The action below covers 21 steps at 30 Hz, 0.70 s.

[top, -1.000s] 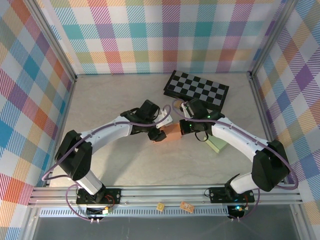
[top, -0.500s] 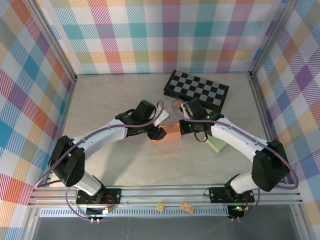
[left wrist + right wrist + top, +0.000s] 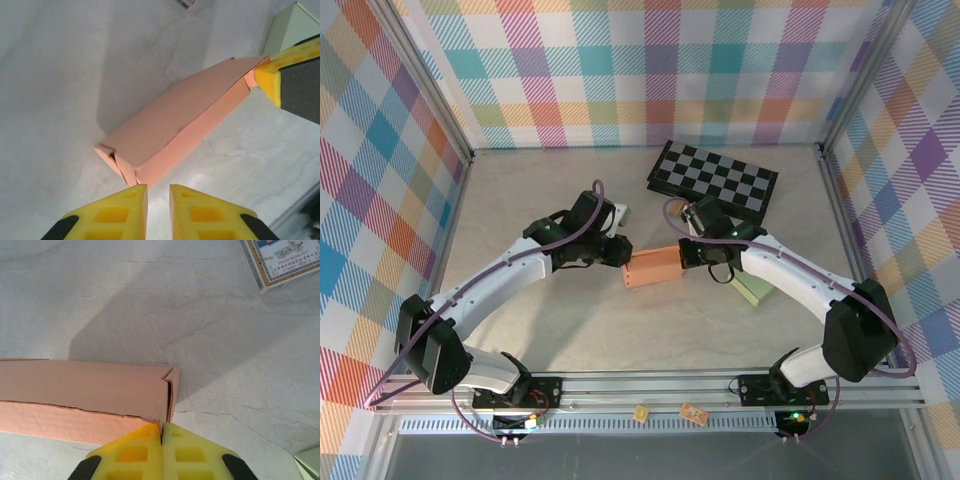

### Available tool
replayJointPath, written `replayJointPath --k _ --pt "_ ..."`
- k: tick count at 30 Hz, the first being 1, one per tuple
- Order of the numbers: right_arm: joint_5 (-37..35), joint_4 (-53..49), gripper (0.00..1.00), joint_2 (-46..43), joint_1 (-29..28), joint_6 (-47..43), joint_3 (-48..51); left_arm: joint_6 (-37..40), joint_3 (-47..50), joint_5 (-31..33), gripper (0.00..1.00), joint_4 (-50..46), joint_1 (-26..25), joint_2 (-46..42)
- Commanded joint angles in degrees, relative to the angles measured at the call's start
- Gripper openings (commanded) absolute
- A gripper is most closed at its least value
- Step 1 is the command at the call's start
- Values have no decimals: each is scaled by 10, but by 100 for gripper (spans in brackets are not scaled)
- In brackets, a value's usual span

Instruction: Fold the paper box

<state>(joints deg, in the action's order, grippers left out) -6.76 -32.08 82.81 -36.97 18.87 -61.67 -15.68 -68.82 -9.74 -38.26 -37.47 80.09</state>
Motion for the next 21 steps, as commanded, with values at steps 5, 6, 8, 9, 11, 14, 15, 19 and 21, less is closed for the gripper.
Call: replayJointPath --k 5,6,8,9,11,14,15,19,21 --pt "-11 -39 0 14 -9 15 -8 -115 -33 -33 17 -82 -2 21" --pt "-12 -39 0 14 -9 15 -9 -118 -41 -32 17 -91 -6 30" --pt "-14 -40 0 14 -9 15 -10 -129 -56 -23 16 -110 -11 46" --pt "-16 -41 0 13 -9 15 -10 -134 -62 -12 15 -123 -14 52" --pt "-16 -41 0 14 -10 15 -11 -135 -62 1 15 -125 -18 56" --pt "-15 -40 0 14 -10 16 -10 -134 -63 15 15 -111 -21 59" --pt "-15 -41 0 15 -10 17 -10 -130 -68 22 15 -112 -23 64" --pt "-14 -40 0 16 -10 18 -11 -116 -74 41 15 -111 -25 76" --pt "-14 -40 0 16 -10 17 -11 -113 -74 46 15 -106 -25 79"
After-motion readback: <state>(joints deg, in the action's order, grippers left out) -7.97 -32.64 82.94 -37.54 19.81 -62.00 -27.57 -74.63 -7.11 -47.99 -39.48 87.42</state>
